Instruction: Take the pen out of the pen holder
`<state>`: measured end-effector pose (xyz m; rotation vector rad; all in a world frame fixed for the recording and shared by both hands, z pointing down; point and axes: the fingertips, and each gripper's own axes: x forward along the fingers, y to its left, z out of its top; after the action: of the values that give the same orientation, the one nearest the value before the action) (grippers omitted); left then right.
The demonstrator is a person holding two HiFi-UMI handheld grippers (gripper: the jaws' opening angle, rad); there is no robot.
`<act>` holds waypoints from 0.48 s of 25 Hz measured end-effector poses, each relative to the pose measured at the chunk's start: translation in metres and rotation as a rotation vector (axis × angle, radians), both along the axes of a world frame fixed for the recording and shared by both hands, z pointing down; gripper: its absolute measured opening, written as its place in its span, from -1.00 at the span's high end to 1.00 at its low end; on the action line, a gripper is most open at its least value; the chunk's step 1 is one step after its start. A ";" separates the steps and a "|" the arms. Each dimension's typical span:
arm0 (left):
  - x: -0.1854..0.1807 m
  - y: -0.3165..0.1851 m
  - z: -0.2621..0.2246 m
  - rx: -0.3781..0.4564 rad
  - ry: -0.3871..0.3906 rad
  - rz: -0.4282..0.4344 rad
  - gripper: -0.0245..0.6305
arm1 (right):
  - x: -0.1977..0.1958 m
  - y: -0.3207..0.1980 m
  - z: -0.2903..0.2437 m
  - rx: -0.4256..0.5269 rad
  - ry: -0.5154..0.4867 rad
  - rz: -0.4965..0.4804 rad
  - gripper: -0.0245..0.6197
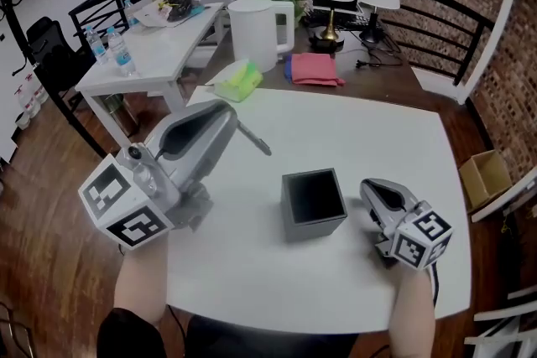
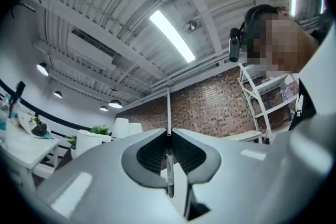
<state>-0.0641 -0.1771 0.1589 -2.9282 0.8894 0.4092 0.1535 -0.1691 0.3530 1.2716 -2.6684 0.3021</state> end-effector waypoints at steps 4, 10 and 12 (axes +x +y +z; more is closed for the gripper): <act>-0.009 -0.022 0.047 -0.063 -0.091 -0.151 0.84 | -0.001 0.000 0.000 -0.002 0.003 -0.002 0.88; -0.006 -0.041 0.112 -0.165 -0.164 -0.233 0.84 | 0.000 0.001 0.001 -0.002 0.001 0.002 0.88; -0.007 -0.041 0.120 -0.178 -0.179 -0.245 0.84 | -0.001 0.001 0.001 -0.002 0.002 -0.002 0.88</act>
<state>-0.0707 -0.2178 0.2794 -2.8954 1.2963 0.0539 0.1520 -0.1683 0.3538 1.2679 -2.6671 0.3030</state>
